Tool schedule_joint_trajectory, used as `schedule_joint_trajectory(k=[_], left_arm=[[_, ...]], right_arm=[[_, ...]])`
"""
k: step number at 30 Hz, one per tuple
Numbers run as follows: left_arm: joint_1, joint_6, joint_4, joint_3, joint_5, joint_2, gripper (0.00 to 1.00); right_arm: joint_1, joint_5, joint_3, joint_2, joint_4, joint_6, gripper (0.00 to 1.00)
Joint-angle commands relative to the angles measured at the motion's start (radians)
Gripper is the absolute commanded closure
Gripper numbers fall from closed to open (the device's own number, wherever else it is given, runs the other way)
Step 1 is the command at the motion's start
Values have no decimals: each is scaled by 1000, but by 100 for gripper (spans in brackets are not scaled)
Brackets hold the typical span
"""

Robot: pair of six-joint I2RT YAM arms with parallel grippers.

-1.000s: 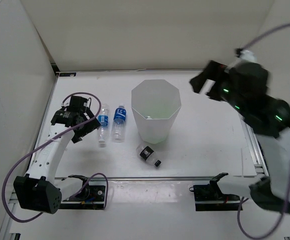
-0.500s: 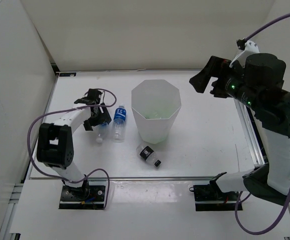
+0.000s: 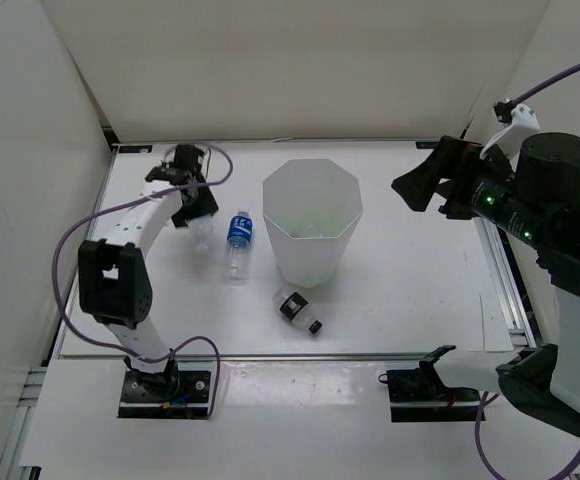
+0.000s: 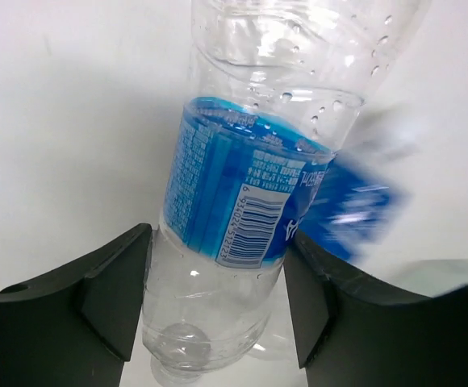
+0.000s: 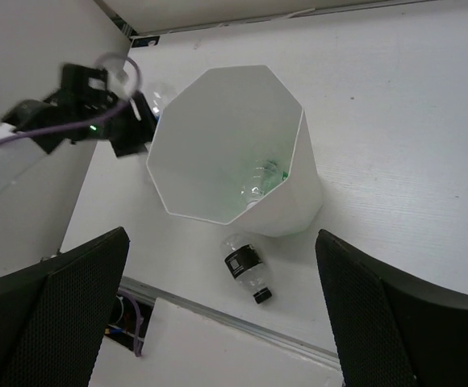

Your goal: Put the plastic bottles in the bin

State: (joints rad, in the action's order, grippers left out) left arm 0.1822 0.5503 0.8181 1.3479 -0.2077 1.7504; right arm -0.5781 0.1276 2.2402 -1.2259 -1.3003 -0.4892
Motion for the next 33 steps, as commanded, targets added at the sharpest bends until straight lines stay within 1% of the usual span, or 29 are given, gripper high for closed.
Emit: schedule_joint_trajectory(k=[1, 2, 4, 5, 6, 7, 8, 10, 11, 13, 14, 17, 18, 19, 20, 21, 22, 24, 25, 26, 27, 28, 29, 30, 31, 32, 33], left_arm=[[60, 134, 78, 270, -139, -248, 42], [77, 145, 78, 381, -139, -291, 41], [121, 145, 44, 457, -118, -319, 40], [166, 136, -46, 471, -84, -334, 40], [187, 135, -91, 471, -29, -362, 37], [209, 135, -137, 449, 2, -373, 37], [253, 126, -190, 438, 29, -373, 36], [310, 108, -201, 428, 56, -355, 34], [371, 108, -201, 428, 56, -344, 34], [431, 97, -224, 395, 18, -313, 33], [486, 83, -237, 395, 2, -299, 33], [546, 39, -246, 433, -9, -223, 30], [575, 39, -246, 448, -9, -209, 22], [588, 39, -246, 473, -36, -209, 17], [600, 39, -246, 473, -57, -209, 5], [612, 55, -246, 473, -90, -232, 0], [623, 72, -246, 487, -149, -267, 0], [623, 59, -246, 519, -186, -298, 0], [623, 37, -246, 531, -243, -311, 0], [623, -22, -246, 546, -277, -334, 0], [623, -50, -246, 547, -318, -348, 0], [610, -61, -246, 527, -422, -364, 0], [588, -61, -246, 445, -447, -393, 0], [553, -49, -246, 391, -426, -408, 0], [468, -49, -246, 340, -395, -417, 0], [426, -49, -246, 245, -293, -417, 0], [389, -49, -246, 209, -256, -417, 0]], right_arm=[[1, 0, -31, 0, 16, 15, 0], [1, 0, -74, 0, 27, 15, 0], [1, 0, -129, 25, 50, 3, 0], [1, 0, -154, 25, 70, -6, 0], [1, 0, -177, 35, 70, -6, 0], [1, 0, -206, 36, 81, -15, 0], [1, 0, -215, 36, 90, -15, 0], [10, 0, -229, 36, 99, -25, 0], [11, 0, -238, 36, 99, -25, 0], [11, 0, -249, 36, 121, -25, 0], [11, 0, -249, 36, 121, -25, 0], [20, 9, -258, 45, 121, -16, 0], [20, 18, -258, 55, 121, -15, 0], [20, 18, -258, 55, 121, -15, 0], [29, 30, -267, 65, 121, -5, 0], [29, 46, -268, 77, 121, -5, 0], [29, 46, -278, 77, 121, -5, 0], [38, 60, -306, 106, 121, -5, 0], [47, 60, -318, 115, 121, -5, 0], [47, 60, -342, 126, 121, -5, 0], [47, 60, -353, 126, 121, -5, 0], [47, 60, -363, 126, 121, -5, 0], [47, 60, -373, 137, 121, -5, 0], [47, 60, -392, 137, 121, -5, 0], [47, 47, -392, 137, 133, -5, 0], [56, 32, -405, 137, 133, -5, 0], [57, 32, -406, 137, 142, -5, 0]])
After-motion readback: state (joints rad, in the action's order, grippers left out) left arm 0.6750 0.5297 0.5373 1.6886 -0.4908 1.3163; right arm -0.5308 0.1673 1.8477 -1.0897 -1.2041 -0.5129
